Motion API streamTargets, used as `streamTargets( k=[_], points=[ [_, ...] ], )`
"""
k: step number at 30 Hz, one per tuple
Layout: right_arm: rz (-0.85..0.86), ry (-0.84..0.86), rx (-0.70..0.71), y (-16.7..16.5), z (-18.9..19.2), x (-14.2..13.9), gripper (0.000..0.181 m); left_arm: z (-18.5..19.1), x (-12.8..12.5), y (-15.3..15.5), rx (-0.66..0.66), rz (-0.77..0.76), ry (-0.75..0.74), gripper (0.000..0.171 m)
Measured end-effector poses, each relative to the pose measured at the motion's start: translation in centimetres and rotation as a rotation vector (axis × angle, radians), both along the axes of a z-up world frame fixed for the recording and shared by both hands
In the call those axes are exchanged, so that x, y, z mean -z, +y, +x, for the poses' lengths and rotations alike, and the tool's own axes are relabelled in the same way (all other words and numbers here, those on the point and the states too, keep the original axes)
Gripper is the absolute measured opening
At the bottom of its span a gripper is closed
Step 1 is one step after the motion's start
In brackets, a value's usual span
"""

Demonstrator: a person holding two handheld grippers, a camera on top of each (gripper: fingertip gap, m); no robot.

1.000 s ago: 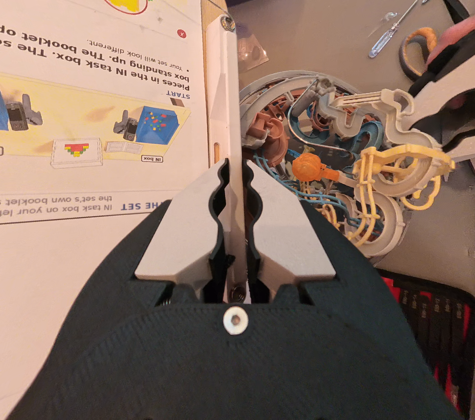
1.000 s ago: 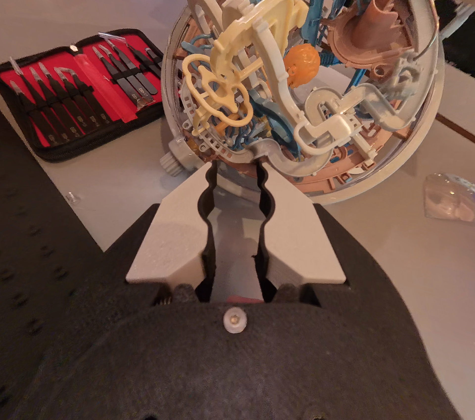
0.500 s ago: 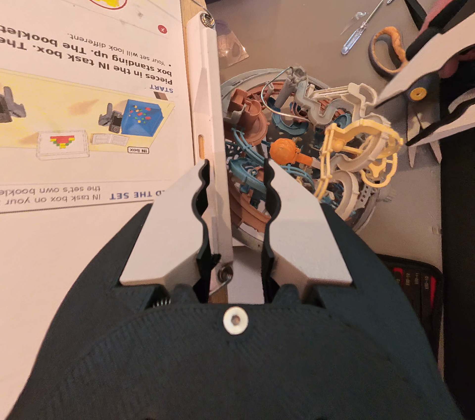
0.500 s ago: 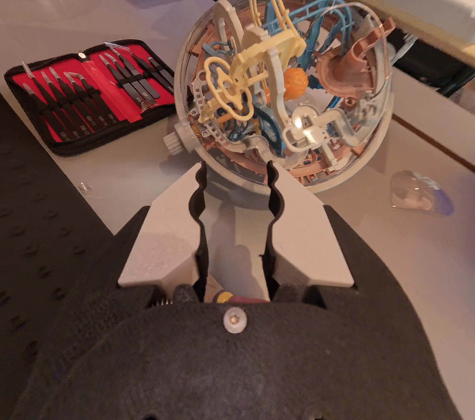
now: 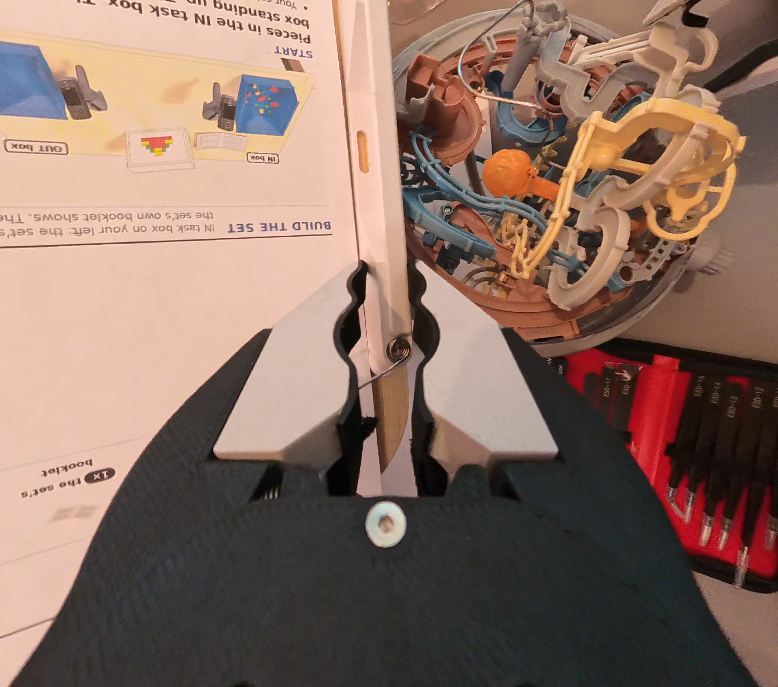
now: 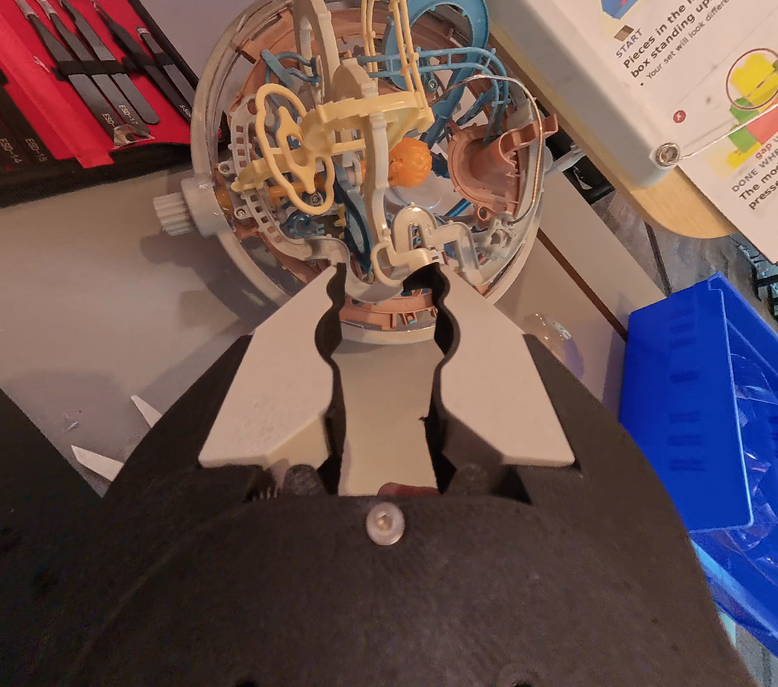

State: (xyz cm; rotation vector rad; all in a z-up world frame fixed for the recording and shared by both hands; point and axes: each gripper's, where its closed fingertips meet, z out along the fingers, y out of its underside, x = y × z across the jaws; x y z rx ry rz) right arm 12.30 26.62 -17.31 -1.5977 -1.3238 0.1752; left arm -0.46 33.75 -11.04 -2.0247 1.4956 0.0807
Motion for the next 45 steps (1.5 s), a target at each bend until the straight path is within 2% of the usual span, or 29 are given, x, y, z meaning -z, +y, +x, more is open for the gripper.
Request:
streamTargets(
  k=[4, 10, 14, 18, 19, 28, 35, 42, 45],
  points=[
    [-0.01, -0.003, -0.007, 0.0, -0.1, -0.1, 0.034, 0.0, 0.0, 0.0, -0.001, 0.018, -0.002, 0.017],
    [0.0, 0.114, -0.021, -1.9, -0.6, -1.8, 0.084, 0.1, -0.1, 0.1, 0.003, 0.006, -0.039, 0.016],
    [-0.044, 0.156, -0.026, -1.8, -1.9, -1.4, 0.083, 0.1, -0.1, 0.2, -0.003, -0.027, -0.053, 0.016],
    [-0.056, 0.149, -0.054, -1.3, -3.3, -1.2, 0.047, 0.1, -0.1, 0.2, 0.003, -0.045, -0.04, 0.016],
    [-0.053, 0.139, -0.054, -1.0, -3.5, -1.1, 0.044, 0.1, -0.2, 0.2, 0.002, -0.048, -0.043, 0.016],
    [-0.11, 0.094, -0.117, -1.2, -6.3, -0.4, 0.04, -1.0, -0.2, 0.9, -0.003, -0.054, -0.062, 0.016],
    [-0.089, 0.077, -0.134, -2.1, -7.2, -0.3, 0.04, -1.5, -0.1, 1.0, 0.063, -0.064, -0.072, 0.016],
    [-0.083, 0.197, -0.138, -3.3, -4.6, -2.2, 0.05, -1.7, -0.6, 0.6, 0.074, -0.04, -0.077, 0.015],
    [-0.102, 0.278, -0.071, -2.2, -2.0, -3.4, 0.061, -1.5, -3.7, 0.7, 0.052, 0.006, -0.15, 0.033]
  ],
)
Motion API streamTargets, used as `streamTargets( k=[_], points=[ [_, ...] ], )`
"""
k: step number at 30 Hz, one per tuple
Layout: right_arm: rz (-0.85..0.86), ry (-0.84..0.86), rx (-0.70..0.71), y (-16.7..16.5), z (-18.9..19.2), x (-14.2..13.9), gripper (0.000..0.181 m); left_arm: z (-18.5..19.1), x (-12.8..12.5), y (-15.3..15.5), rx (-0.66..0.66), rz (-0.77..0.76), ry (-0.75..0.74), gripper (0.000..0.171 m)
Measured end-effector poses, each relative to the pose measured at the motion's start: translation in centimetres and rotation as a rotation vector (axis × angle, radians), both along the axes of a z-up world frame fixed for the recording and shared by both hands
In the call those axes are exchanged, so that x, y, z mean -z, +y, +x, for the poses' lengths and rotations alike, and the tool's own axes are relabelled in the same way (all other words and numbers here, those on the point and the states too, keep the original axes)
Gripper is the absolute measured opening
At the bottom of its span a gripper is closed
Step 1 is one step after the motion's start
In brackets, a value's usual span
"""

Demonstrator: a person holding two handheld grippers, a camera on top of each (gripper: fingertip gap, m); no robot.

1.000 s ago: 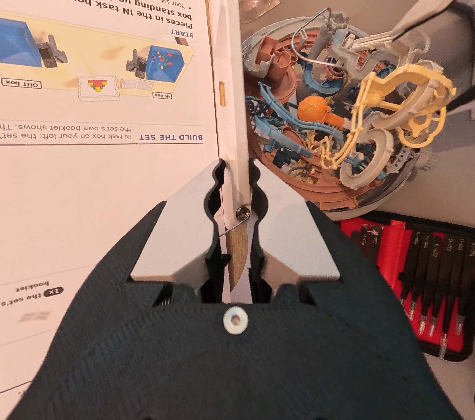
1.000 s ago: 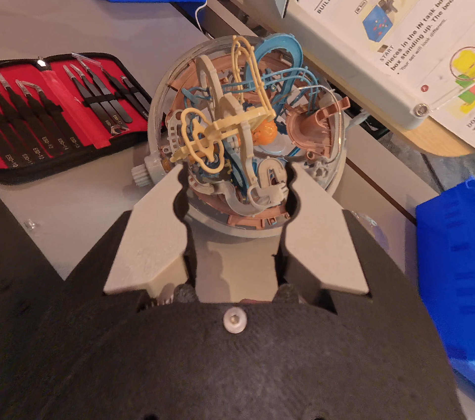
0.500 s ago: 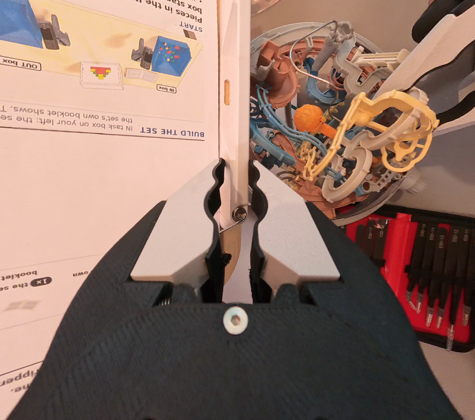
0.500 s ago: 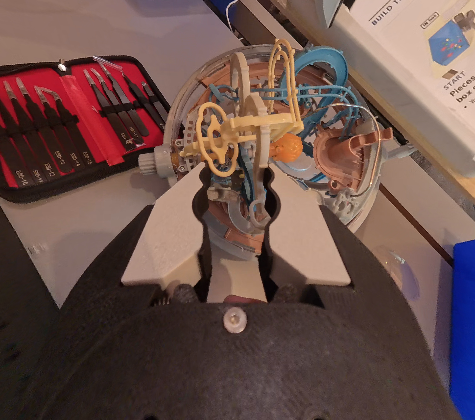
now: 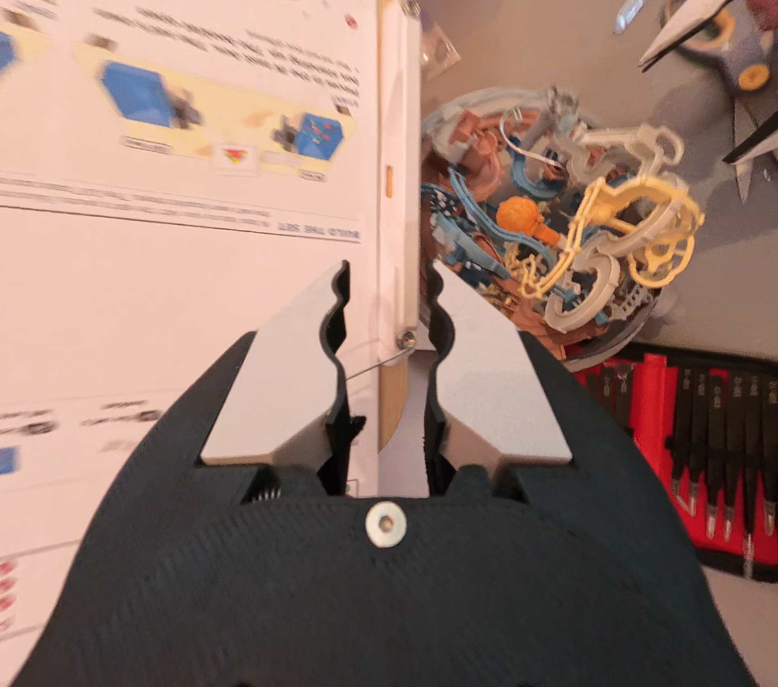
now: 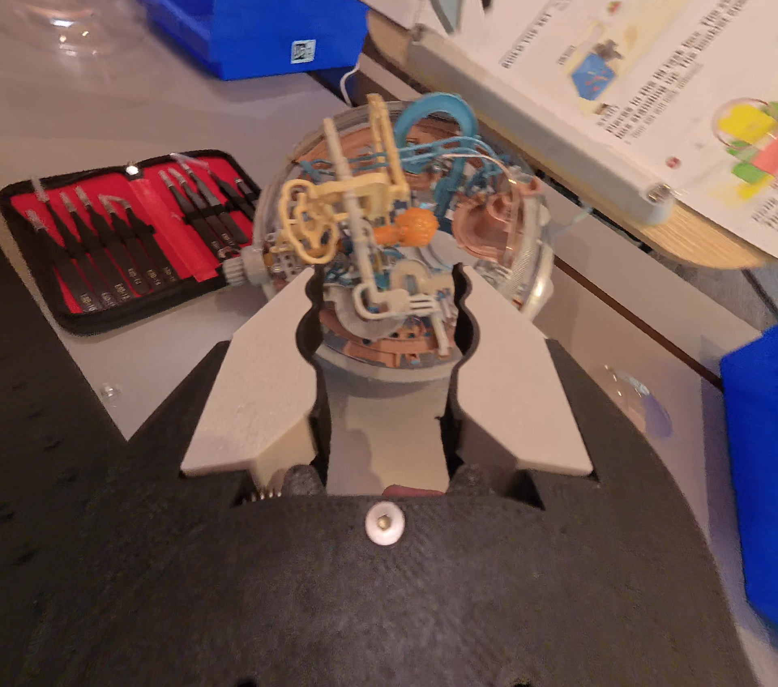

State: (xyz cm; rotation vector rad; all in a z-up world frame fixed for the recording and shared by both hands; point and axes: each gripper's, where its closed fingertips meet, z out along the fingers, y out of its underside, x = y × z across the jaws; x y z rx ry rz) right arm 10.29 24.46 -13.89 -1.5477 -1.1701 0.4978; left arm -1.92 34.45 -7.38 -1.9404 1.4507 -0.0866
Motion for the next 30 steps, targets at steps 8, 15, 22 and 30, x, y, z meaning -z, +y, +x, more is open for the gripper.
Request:
streamTargets(
  k=[8, 15, 22, 30],
  points=[
    [-0.419, 0.221, 0.074, 7.4, 4.3, 1.4, 0.087, 2.4, -12.1, 9.0, -0.097, 0.228, -0.059, 0.092],
    [-0.657, 0.265, -0.08, 7.1, 2.0, 4.5, 0.061, 1.8, -14.3, 19.5, -0.272, 0.129, 0.018, 0.124],
    [-0.706, 0.296, -0.092, 7.3, 1.3, 5.3, 0.046, 1.5, -11.0, 22.9, -0.319, -0.102, 0.091, 0.106],
    [-0.73, 0.302, -0.122, 6.8, 0.6, 5.7, 0.046, 2.6, -9.1, 23.3, -0.271, -0.311, -0.087, 0.1]
  ],
)
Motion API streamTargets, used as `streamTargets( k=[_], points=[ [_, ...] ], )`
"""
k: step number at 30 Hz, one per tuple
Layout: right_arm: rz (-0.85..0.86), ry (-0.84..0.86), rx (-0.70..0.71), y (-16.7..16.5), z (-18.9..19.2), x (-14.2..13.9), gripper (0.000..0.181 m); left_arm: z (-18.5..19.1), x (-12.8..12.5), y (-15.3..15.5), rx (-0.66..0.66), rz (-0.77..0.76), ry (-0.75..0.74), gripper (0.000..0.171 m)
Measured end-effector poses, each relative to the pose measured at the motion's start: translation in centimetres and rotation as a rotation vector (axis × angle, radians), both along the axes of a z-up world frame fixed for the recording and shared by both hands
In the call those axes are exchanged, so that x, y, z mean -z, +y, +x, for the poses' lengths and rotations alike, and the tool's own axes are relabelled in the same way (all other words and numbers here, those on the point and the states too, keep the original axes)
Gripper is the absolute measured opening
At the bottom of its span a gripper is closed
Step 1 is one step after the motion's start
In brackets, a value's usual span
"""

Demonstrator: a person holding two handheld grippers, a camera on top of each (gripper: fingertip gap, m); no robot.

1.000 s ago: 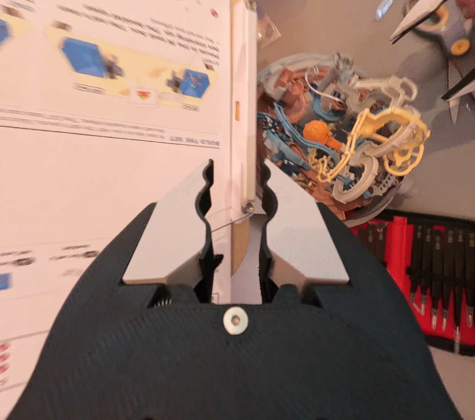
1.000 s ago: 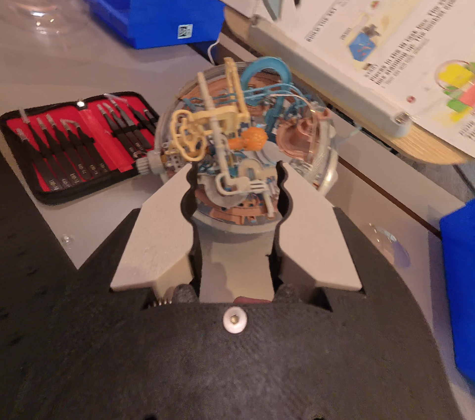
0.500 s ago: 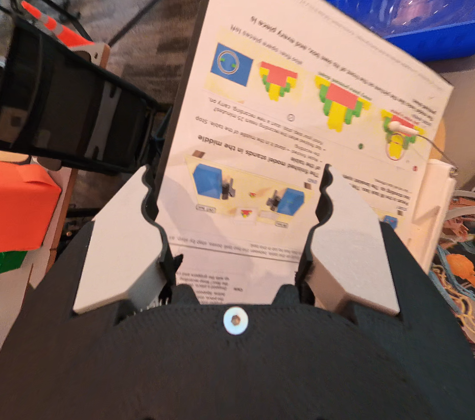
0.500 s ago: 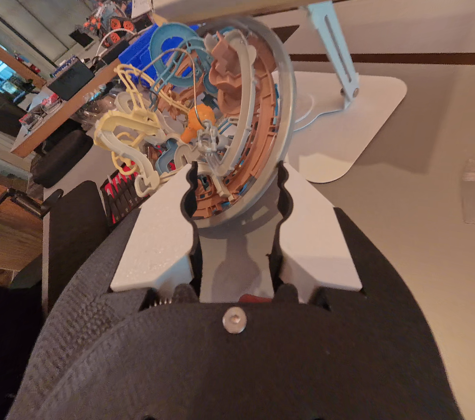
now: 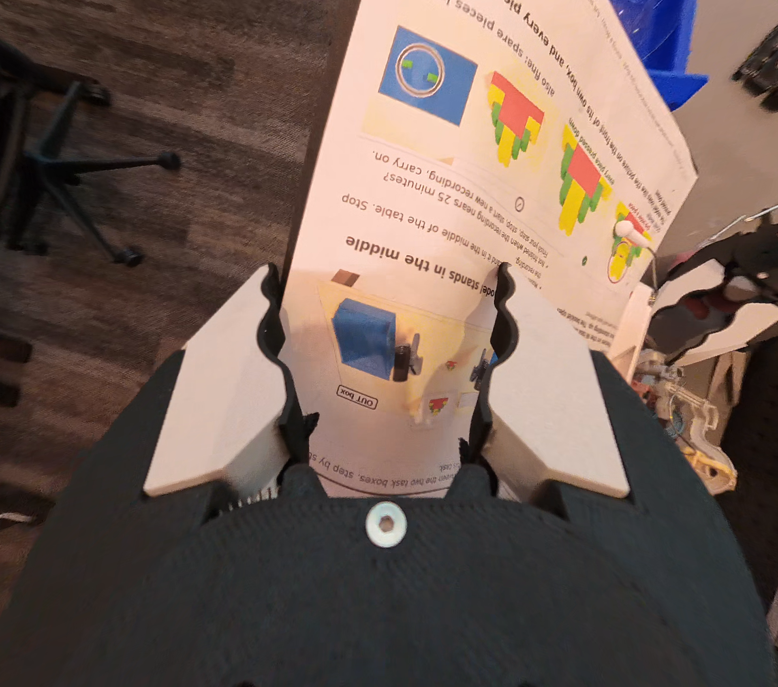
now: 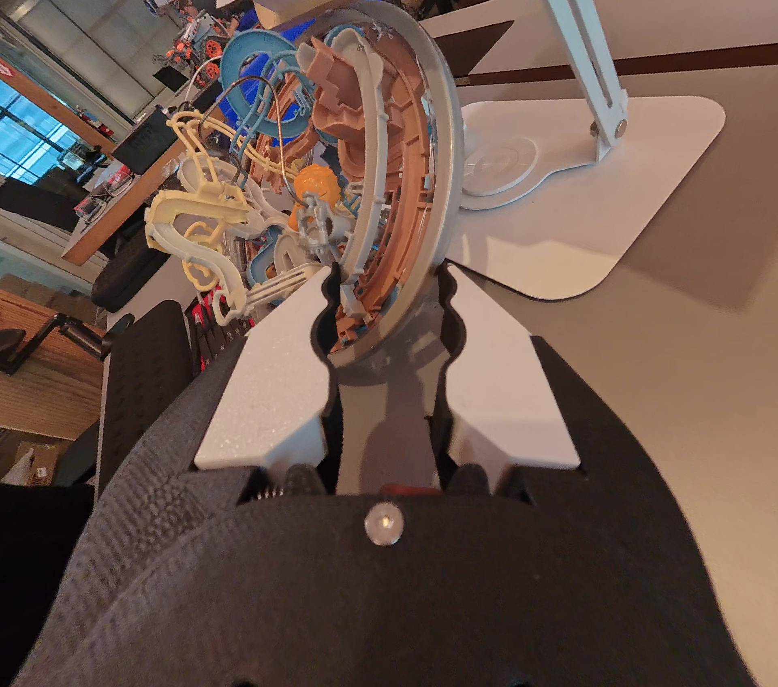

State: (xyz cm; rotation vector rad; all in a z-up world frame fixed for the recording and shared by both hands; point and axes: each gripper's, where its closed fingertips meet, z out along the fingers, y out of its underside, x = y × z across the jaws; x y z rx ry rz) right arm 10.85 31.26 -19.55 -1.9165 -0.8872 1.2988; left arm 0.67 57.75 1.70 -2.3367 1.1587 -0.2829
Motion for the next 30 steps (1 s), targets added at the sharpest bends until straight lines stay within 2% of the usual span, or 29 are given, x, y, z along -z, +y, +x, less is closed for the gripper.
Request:
streamTargets(
  k=[9, 13, 23, 30],
  points=[
    [0.008, -0.013, -0.029, -0.7, -0.6, 0.5, 0.044, -0.2, 0.5, 0.3, 0.015, -0.036, -0.09, 0.096],
    [0.005, -0.017, -0.074, -1.7, -1.1, 0.6, 0.037, -0.4, 0.5, 1.0, 0.018, -0.016, -0.09, 0.097],
    [0.026, -0.019, -0.103, -2.4, -0.6, 0.4, 0.035, -0.9, 0.7, 2.2, 0.02, -0.025, -0.111, 0.099],
    [0.02, -0.03, -0.199, -4.4, 0.0, 0.0, 0.035, -1.1, 0.8, 2.7, 0.023, -0.024, -0.113, 0.1]
  ],
)
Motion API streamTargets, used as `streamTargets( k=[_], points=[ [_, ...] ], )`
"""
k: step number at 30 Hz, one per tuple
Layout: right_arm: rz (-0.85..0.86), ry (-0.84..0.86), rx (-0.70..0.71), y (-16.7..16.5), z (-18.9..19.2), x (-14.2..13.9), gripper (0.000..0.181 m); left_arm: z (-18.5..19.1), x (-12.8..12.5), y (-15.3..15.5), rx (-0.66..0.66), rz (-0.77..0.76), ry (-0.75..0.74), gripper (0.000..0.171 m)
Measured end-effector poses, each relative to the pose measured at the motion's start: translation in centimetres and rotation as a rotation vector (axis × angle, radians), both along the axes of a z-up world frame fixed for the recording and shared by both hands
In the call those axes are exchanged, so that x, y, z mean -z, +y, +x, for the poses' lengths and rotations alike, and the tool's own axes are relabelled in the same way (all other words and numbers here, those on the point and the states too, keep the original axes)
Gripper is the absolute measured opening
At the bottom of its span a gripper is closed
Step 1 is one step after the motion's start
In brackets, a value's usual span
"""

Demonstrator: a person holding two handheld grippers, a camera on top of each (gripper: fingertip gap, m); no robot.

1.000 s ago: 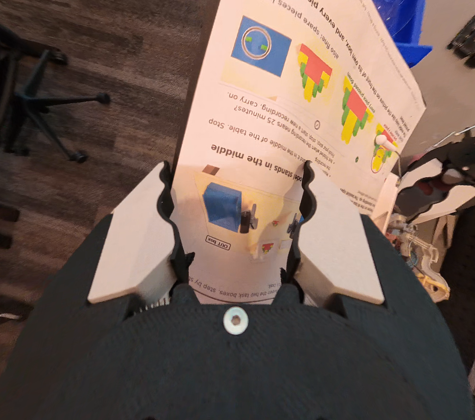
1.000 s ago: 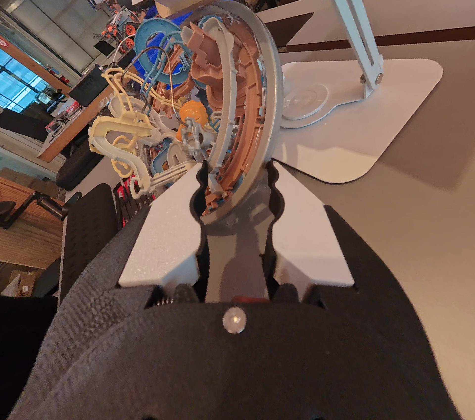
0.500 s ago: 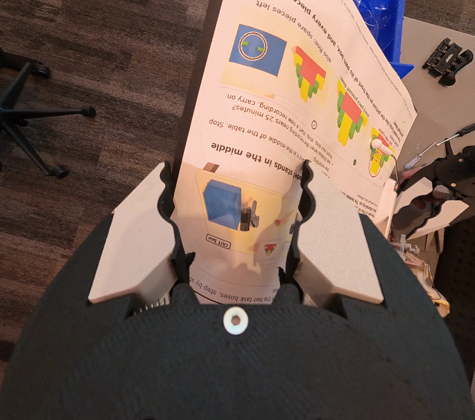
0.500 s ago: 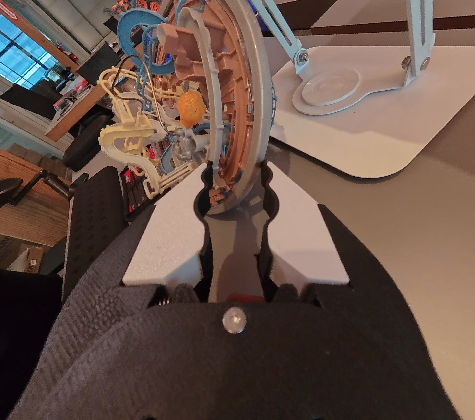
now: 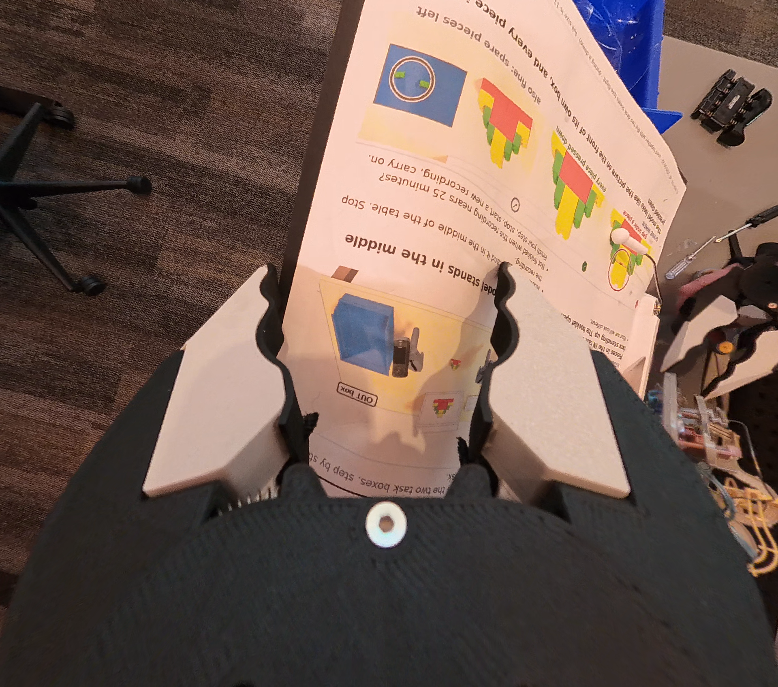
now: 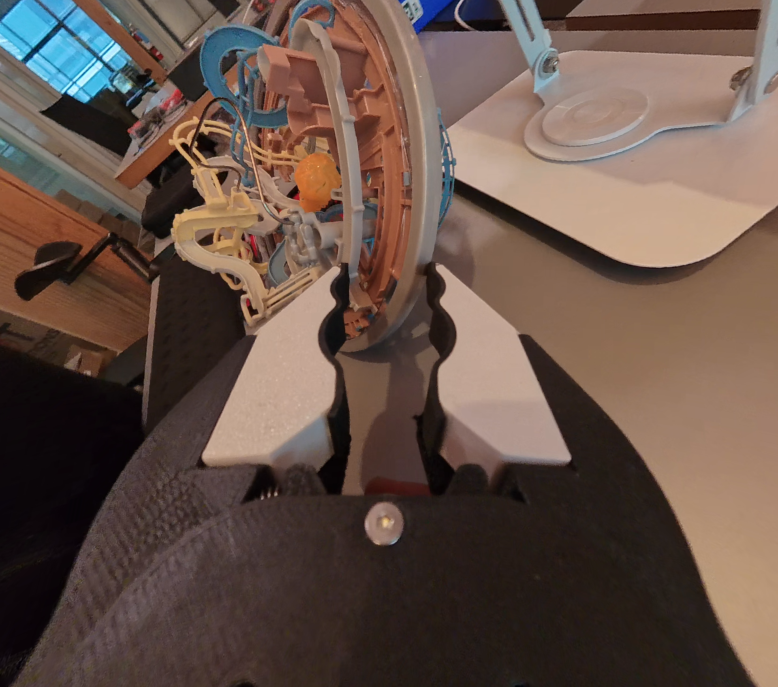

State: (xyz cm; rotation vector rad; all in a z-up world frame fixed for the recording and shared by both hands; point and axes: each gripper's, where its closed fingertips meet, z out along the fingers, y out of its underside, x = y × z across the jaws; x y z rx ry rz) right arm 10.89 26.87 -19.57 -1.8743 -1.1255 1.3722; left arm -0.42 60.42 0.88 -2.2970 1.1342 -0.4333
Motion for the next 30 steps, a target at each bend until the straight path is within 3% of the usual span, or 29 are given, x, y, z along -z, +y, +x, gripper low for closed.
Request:
streamTargets(
  k=[7, 9, 18, 21, 24, 27, 30],
  points=[
    [0.004, 0.021, -0.083, -1.6, 0.3, -0.8, 0.042, 0.1, 0.0, -0.2, 0.001, 0.011, 0.009, 0.101],
    [0.019, 0.057, -0.037, -0.5, 1.1, -1.8, 0.056, 0.2, -0.1, -0.4, 0.001, 0.013, 0.008, 0.101],
    [0.159, 0.016, 0.328, 8.3, 3.7, -3.7, 0.066, 1.0, -0.8, -1.4, 0.028, 0.094, 0.037, 0.104],
    [0.231, -0.049, 0.332, 10.6, 3.4, -3.6, 0.076, 1.1, -1.3, -1.8, 0.025, 0.137, 0.033, 0.105],
    [0.182, 0.002, 0.302, 12.2, 3.6, -4.7, 0.08, 1.3, -2.2, -2.3, 0.032, 0.241, 0.07, 0.106],
    [0.154, 0.073, 0.311, 13.8, 5.4, -6.9, 0.084, 1.4, -4.1, -3.3, 0.032, 0.336, 0.05, 0.098],
    [0.171, 0.15, 0.355, 15.4, 7.5, -9.7, 0.086, 0.8, -7.0, -5.2, -0.013, 0.42, 0.046, 0.107]
  ],
)
